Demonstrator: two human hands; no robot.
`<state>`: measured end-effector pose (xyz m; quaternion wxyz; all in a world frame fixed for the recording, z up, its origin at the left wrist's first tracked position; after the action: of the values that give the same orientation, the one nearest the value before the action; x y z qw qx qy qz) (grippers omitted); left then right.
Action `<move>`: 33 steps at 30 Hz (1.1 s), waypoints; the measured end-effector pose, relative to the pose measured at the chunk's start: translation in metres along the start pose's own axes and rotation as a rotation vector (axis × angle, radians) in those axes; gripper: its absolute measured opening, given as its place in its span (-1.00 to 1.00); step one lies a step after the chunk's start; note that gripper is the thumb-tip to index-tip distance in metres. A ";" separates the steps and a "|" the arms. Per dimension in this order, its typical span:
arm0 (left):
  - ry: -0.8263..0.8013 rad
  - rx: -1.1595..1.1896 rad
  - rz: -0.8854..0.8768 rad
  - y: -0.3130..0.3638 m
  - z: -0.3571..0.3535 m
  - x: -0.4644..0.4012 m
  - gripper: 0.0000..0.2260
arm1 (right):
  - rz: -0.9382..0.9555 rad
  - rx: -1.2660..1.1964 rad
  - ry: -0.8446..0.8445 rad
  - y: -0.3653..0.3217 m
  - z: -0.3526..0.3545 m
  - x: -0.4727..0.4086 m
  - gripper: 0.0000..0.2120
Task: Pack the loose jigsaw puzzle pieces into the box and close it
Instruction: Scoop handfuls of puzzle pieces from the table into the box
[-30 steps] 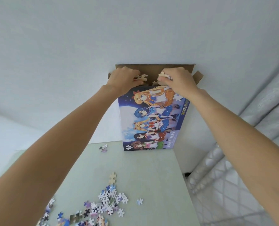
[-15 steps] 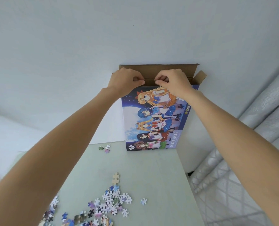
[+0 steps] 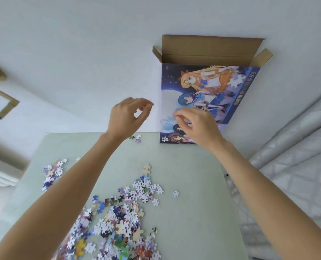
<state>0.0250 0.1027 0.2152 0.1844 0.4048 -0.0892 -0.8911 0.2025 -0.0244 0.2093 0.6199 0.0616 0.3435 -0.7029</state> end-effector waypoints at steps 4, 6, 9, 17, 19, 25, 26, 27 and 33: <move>-0.279 -0.011 0.311 -0.040 -0.009 0.107 -0.80 | -0.138 -0.055 -0.236 -0.005 -0.078 0.051 -0.82; -0.419 -0.049 0.436 -0.063 -0.010 0.157 -0.78 | -0.184 -0.046 -0.400 -0.005 -0.114 0.067 -0.75; -0.516 -0.099 0.636 -0.099 0.004 0.224 -0.71 | -0.187 -0.021 -0.616 -0.007 -0.171 0.072 -0.62; -0.528 -0.342 0.812 -0.180 0.041 0.307 -0.52 | -0.264 0.054 -0.685 0.002 -0.280 0.017 -0.46; -0.515 -0.387 0.807 -0.192 0.043 0.311 -0.50 | -0.276 0.139 -0.683 0.010 -0.300 0.008 -0.47; -0.506 -0.419 0.965 -0.234 0.050 0.323 -0.44 | -0.361 0.207 -0.703 -0.010 -0.353 0.026 -0.46; -0.514 -0.383 0.986 -0.240 0.050 0.325 -0.43 | -0.303 0.157 -0.699 -0.024 -0.354 0.034 -0.47; -0.520 -0.342 0.994 -0.244 0.050 0.329 -0.42 | -0.211 0.093 -0.728 -0.041 -0.354 0.042 -0.47; -0.570 -0.078 0.659 -0.228 0.041 0.331 -0.37 | 0.047 -0.202 -0.740 -0.116 -0.350 0.044 -0.68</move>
<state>-0.2640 0.1794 -0.0563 0.4422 0.0852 -0.2272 -0.8635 -0.0318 0.1345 -0.0305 0.7208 -0.2497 0.1624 -0.6259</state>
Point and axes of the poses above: each hand's wrist, its own x-axis away from the middle knuckle, its own z-axis out of the back of the hand, y = z × x, the point moved 2 cm from there along -x, towards the middle knuckle, and after that the axes turned 9 degrees about -z, right-handed, at the moved point
